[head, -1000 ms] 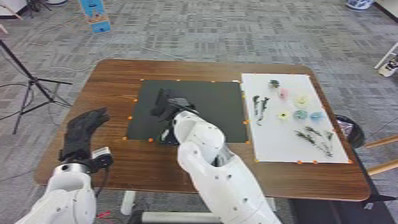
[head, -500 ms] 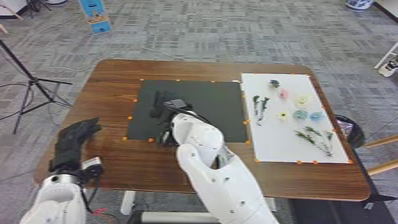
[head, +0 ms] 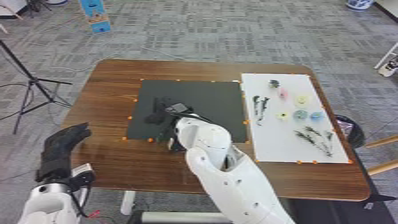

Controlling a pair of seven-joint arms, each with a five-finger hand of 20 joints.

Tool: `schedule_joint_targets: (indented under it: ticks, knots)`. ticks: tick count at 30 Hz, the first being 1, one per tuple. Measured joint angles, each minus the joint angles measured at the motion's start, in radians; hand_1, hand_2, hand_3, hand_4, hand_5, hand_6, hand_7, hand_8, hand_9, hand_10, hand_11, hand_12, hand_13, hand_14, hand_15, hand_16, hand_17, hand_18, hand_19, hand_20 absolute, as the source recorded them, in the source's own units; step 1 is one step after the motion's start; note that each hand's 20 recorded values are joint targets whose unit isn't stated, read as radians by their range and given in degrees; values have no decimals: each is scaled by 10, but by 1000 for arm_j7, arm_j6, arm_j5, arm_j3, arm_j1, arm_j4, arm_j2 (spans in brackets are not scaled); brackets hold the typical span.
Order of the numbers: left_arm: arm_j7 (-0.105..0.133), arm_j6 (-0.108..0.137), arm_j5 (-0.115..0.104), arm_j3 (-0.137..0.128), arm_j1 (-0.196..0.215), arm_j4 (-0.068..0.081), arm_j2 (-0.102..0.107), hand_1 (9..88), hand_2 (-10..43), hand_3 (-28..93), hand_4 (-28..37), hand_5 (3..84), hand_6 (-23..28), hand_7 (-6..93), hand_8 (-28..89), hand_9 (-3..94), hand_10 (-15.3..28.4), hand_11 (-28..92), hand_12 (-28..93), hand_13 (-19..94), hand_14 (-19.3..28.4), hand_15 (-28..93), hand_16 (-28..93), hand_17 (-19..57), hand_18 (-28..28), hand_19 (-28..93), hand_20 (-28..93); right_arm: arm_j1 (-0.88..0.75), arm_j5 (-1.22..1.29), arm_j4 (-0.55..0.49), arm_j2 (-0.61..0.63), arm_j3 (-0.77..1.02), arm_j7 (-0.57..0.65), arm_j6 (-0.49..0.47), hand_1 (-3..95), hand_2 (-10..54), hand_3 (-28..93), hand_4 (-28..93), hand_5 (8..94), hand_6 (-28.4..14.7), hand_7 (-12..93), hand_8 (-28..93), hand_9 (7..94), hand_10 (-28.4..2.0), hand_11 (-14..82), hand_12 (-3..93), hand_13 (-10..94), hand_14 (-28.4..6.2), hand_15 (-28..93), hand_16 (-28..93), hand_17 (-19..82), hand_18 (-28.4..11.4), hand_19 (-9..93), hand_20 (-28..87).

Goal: Arrange flowers

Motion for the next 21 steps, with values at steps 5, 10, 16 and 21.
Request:
schedule_joint_targets:
  ticks: [5,10,16,21]
  knots:
    - [14,0,-13,-20,29,-6,-7,286,255,717,-283,512,29,214,-100,525,131,264,145,386,134,166,-1,75,79,104,169,0,28,-15,31,-2,-3,-41,240,80,593,-7,642,-45,174,-18,795,-175,107,186,790,-126,597,452,420,-272,858,527]
    - [21,-3,-19,-20,30,-6,-11,286,255,717,-283,512,30,215,-99,524,130,262,147,385,135,165,-3,74,80,106,169,-14,29,-7,24,30,-33,-119,223,79,593,1,565,-52,145,-17,712,-189,92,160,750,-151,607,448,387,-280,830,549]
    - [23,-3,-19,-20,31,-6,-14,286,254,718,-283,515,33,213,-97,528,133,264,149,386,135,168,-1,73,80,108,168,-23,33,8,12,52,-66,-174,207,80,585,14,488,-59,119,-13,595,-206,71,114,699,-180,600,418,342,-283,769,583]
    - [23,-3,-20,-20,31,-6,-14,286,252,720,-283,528,37,211,-96,542,137,262,154,389,141,176,2,72,81,111,170,-27,45,19,-6,71,-86,-183,239,88,492,66,482,-58,120,-12,585,-204,72,109,690,-184,610,403,338,-284,759,592]
